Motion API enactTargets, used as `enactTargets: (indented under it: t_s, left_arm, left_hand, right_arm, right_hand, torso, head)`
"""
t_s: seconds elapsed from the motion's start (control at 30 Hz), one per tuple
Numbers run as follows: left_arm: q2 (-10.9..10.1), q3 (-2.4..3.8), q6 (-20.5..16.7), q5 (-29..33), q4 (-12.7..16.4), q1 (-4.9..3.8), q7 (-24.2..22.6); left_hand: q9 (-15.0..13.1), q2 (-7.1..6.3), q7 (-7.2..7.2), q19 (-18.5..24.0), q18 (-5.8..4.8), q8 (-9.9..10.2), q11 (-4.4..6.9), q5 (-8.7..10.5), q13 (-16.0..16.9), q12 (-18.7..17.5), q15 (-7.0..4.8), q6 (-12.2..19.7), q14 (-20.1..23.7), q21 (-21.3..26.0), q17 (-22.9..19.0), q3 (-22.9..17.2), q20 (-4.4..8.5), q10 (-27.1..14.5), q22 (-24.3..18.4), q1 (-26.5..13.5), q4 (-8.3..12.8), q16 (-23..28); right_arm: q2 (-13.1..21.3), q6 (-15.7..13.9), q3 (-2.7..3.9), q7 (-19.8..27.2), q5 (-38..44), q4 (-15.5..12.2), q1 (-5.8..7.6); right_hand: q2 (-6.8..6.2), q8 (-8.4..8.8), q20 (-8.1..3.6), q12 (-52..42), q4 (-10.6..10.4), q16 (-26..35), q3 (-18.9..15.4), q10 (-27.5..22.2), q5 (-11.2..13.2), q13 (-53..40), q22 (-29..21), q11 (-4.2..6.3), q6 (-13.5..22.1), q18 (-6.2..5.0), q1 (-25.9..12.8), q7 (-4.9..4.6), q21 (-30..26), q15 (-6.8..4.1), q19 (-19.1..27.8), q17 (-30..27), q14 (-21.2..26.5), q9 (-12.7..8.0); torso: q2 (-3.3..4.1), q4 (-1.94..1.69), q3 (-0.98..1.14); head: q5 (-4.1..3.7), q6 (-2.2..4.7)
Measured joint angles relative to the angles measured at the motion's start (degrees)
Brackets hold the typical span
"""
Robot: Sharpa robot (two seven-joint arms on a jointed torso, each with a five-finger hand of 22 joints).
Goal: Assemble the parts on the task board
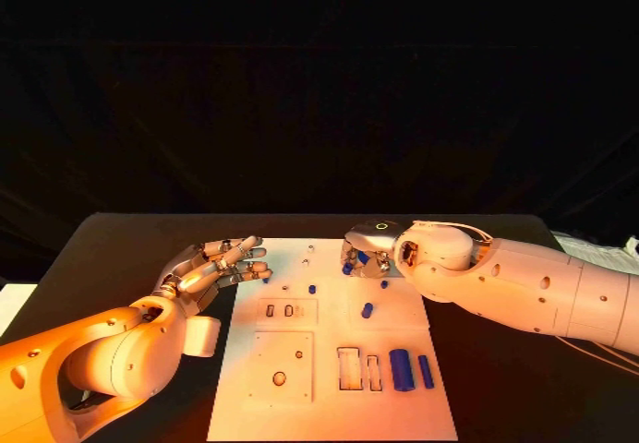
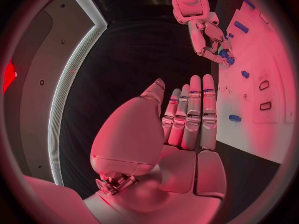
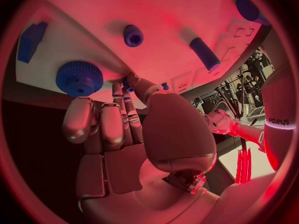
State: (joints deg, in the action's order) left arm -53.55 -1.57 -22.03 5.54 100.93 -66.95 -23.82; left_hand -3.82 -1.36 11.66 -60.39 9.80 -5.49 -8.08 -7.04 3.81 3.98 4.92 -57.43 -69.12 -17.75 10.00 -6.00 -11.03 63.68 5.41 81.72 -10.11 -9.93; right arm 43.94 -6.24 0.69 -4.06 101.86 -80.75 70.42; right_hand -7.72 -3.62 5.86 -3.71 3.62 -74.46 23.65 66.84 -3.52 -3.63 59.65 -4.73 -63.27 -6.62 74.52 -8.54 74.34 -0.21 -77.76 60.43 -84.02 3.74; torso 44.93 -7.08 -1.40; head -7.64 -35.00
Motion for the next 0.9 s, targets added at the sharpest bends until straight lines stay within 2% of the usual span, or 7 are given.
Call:
enactTargets:
  t_s: [0.5, 0.57, 0.7, 0.77, 0.9]
  left_arm:
    - [0.01, 0.00, 0.00, 0.00, -0.10, 0.00, 0.25]
    - [0.02, 0.00, 0.00, 0.01, -0.12, 0.00, 0.28]
    - [0.02, 0.00, 0.00, 0.01, -0.13, 0.00, 0.36]
    - [0.02, 0.00, 0.00, 0.01, -0.14, 0.00, 0.39]
    - [0.00, 0.00, 0.01, 0.01, -0.17, 0.00, 0.44]
  left_hand:
    - [0.00, 0.00, 0.00, 0.00, 0.00, 0.22, 0.00, 0.00, 0.00, 0.00, 0.00, 0.00, 0.00, 0.00, 0.06, -0.16, 0.00, 0.00, -0.06, 0.00, 0.16, 0.23]
    - [0.00, 0.00, 0.00, 0.00, 0.00, 0.23, 0.00, 0.00, 0.00, 0.00, 0.00, 0.00, 0.00, 0.00, 0.06, -0.16, 0.00, 0.00, -0.06, 0.00, 0.16, 0.23]
    - [0.00, 0.00, 0.00, 0.00, 0.00, 0.23, 0.00, 0.00, 0.00, 0.00, 0.00, 0.00, 0.00, 0.00, 0.06, -0.16, 0.00, 0.00, -0.05, 0.00, 0.16, 0.23]
    - [0.00, 0.00, 0.00, 0.00, 0.00, 0.23, 0.00, 0.00, 0.00, 0.00, 0.00, 0.00, 0.00, 0.00, 0.06, -0.16, 0.00, 0.00, -0.05, 0.00, 0.16, 0.23]
    - [0.00, 0.00, 0.00, 0.00, 0.00, 0.22, 0.00, 0.00, 0.00, 0.00, 0.00, 0.00, 0.00, 0.00, 0.05, -0.16, 0.00, 0.00, -0.05, 0.00, 0.16, 0.23]
  right_arm:
    - [-0.07, -0.86, 0.00, 0.22, -0.58, -0.56, -0.01]
    - [-0.10, -0.94, 0.00, 0.28, -0.64, -0.55, -0.02]
    - [-0.15, -1.08, 0.00, 0.39, -0.77, -0.51, -0.02]
    - [-0.15, -1.18, 0.02, 0.43, -0.83, -0.49, -0.02]
    - [-0.14, -1.49, 0.08, 0.46, -0.94, -0.44, 0.05]
  right_hand:
    - [-0.21, 0.00, 0.00, 0.00, -0.23, 0.00, 0.23, 0.00, -0.01, 0.01, -0.01, 0.00, 0.20, 0.00, 0.22, -0.19, 0.00, 0.00, 0.00, 0.00, 0.00, -0.04]
    - [-0.21, 0.00, 0.21, 0.00, -0.23, 0.00, 0.23, 0.00, -0.01, 0.01, -0.04, 0.00, 0.40, 0.00, 0.22, 0.01, 0.00, 0.00, 0.21, -0.04, 0.00, -0.03]
    - [-1.20, -0.01, 0.27, 0.00, -1.04, 0.00, -0.25, -0.92, -0.02, 0.01, -0.77, -0.66, 1.26, 0.00, 0.41, -0.34, 0.00, 0.01, 0.78, -0.46, 0.01, -0.01]
    - [-1.65, -0.01, 0.39, 0.00, -1.49, 0.00, -0.80, -1.93, -0.03, 0.01, -1.35, -0.77, 1.94, -0.01, 0.48, -0.51, -0.45, 0.43, 1.04, -0.80, 0.00, -0.01]
    - [-2.34, -0.01, 0.51, 0.00, -2.11, 0.45, -3.18, -3.63, -0.39, 0.01, -2.73, -1.11, 2.95, -0.01, 0.96, -0.90, -1.22, 0.42, 1.76, -2.05, 0.00, -0.01]
  torso:
    - [-0.02, -0.05, 0.00]
    - [-0.01, -0.07, -0.01]
    - [-0.01, -0.10, -0.02]
    - [0.01, -0.10, -0.03]
    - [0.01, -0.12, -0.02]
  head:
    - [0.06, -0.14]
    - [0.06, -0.14]
    - [0.01, -0.21]
    - [0.00, -0.27]
    - [-0.01, -0.29]
